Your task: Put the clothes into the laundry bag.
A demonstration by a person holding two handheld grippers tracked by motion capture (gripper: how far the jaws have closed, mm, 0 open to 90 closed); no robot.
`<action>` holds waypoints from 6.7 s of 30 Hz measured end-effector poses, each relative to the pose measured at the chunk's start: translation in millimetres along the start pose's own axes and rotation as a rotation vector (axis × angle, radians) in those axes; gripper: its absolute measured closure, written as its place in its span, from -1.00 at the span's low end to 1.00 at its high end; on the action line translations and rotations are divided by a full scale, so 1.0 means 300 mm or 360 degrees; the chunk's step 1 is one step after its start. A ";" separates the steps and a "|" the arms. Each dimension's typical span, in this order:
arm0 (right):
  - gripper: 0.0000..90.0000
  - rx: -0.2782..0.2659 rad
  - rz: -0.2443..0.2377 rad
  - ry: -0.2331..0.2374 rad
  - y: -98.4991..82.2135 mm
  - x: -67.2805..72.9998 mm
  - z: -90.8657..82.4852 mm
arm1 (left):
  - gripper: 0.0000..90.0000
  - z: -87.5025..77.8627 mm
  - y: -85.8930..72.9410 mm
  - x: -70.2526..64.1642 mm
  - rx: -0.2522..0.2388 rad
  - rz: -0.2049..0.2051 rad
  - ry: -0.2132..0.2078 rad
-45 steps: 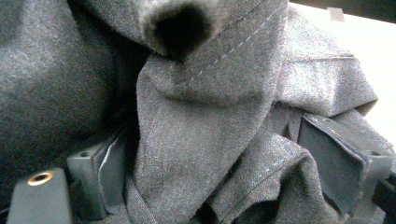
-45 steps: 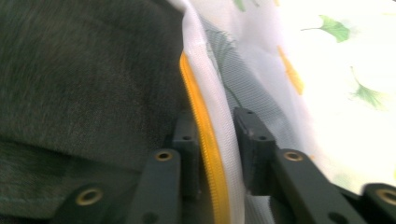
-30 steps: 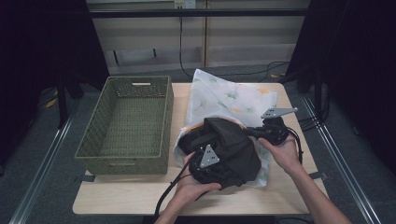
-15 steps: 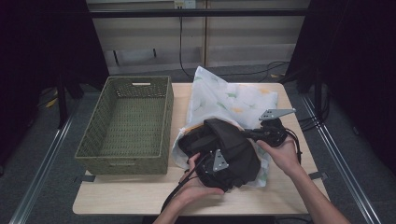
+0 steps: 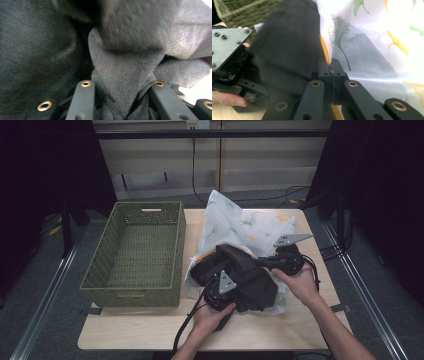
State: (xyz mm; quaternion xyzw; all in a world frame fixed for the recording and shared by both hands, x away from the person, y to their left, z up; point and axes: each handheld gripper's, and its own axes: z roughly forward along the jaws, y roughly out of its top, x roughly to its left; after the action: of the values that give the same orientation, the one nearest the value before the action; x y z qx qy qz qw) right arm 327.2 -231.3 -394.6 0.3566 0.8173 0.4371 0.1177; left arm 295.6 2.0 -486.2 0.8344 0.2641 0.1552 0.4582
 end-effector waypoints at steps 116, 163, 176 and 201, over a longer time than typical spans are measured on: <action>0.99 -0.0252 -0.0174 0.0072 0.164 0.154 0.051 | 0.43 0.058 -0.039 0.092 0.0148 0.0052 -0.0057; 1.00 -0.0039 -0.0036 0.0178 0.012 0.149 -0.023 | 0.81 0.073 0.066 0.128 -0.0254 -0.0168 0.0229; 1.00 0.0106 -0.0021 0.0165 -0.085 0.127 0.075 | 0.24 0.070 0.012 0.122 -0.0186 -0.0171 0.0205; 1.00 0.0116 -0.0034 0.0145 -0.087 0.109 0.082 | -0.91 -0.101 -0.126 0.025 -0.0047 -0.0091 -0.0014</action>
State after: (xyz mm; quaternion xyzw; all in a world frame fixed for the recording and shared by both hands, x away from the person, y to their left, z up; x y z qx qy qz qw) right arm 303.5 -202.9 -426.0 0.3317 0.8409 0.4216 0.0720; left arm 275.2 43.7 -501.9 0.8203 0.2835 0.1423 0.4759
